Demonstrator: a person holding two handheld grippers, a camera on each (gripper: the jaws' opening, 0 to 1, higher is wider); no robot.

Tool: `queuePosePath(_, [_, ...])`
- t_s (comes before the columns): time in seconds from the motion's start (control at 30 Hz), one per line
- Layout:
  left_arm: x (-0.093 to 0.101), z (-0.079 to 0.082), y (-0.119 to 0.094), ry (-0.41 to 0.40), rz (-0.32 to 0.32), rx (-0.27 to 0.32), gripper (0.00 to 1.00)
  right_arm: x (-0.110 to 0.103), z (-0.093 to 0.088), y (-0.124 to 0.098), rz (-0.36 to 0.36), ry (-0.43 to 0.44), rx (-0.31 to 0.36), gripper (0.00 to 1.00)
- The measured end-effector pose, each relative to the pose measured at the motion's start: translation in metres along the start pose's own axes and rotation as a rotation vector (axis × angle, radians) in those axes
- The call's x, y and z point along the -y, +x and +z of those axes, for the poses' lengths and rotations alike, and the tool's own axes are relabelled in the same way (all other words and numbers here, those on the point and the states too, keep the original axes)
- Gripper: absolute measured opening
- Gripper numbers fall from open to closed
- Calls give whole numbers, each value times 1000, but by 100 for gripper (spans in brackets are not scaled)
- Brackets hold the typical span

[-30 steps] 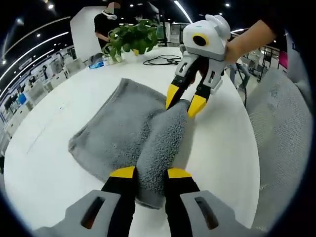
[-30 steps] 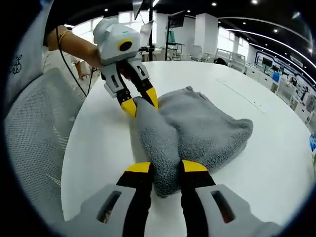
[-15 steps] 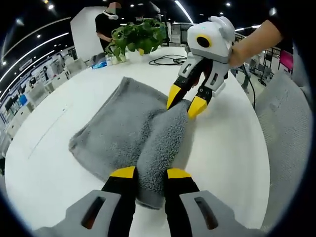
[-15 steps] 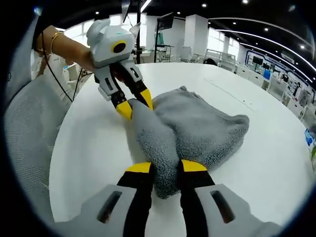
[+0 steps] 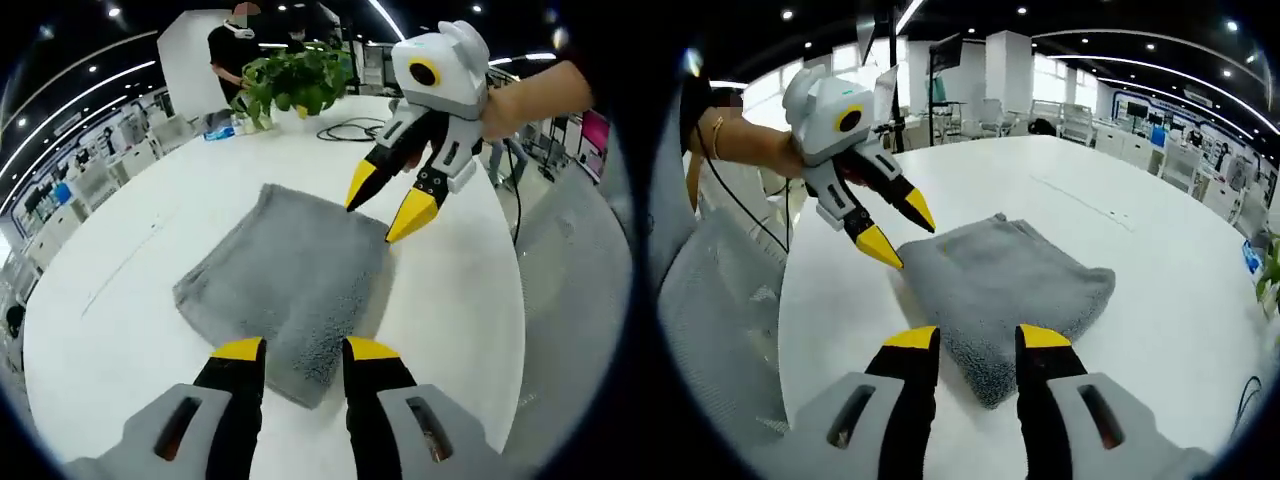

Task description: Fold the towel on the table until its edges align and the towel forms a compact rectangular stack.

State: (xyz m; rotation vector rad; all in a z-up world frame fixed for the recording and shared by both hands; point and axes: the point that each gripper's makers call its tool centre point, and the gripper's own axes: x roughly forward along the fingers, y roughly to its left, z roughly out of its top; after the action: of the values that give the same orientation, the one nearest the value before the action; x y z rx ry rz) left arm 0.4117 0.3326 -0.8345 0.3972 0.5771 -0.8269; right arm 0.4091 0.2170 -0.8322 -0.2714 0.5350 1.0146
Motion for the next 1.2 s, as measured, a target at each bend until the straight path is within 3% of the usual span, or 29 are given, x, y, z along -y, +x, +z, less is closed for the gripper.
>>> queuePosePath(0.07, [-5, 8, -17, -57, 38, 47, 44, -1, 3, -9, -14, 15, 17, 33])
queuePosePath(0.17, [-13, 17, -49, -190, 118, 141, 58, -7, 3, -25, -45, 114, 34, 43])
queuePosePath(0.23, [-14, 22, -67, -261, 155, 210, 64, -12, 8, -36, -63, 145, 84, 47])
queuePosePath(0.33, [-8, 24, -86, -313, 190, 274, 71, -20, 10, -53, -86, 178, 119, 50])
queuePosePath(0.53, [19, 3, -96, -335, 186, 284, 80, -38, 0, -81, -137, 243, 166, 56])
queuePosePath(0.67, [41, -17, -99, -386, 171, 261, 81, -48, -19, -99, -209, 359, 196, 55])
queuePosePath(0.8, [60, -33, -102, -400, 169, 244, 81, -64, -40, -104, -232, 384, 174, 56])
queuePosePath(0.9, [76, -41, -100, -418, 146, 236, 82, -67, -49, -106, -265, 355, 149, 58])
queuePosePath(1.0, [79, -50, -96, -428, 142, 235, 83, -67, -67, -106, -300, 308, 59, 60])
queuePosePath(1.13, [75, -45, -97, -410, 144, 243, 83, -64, -53, -104, -305, 275, 113, 60])
queuePosePath(1.2, [75, -43, -97, -424, 147, 259, 83, -67, -56, -101, -295, 277, 99, 60])
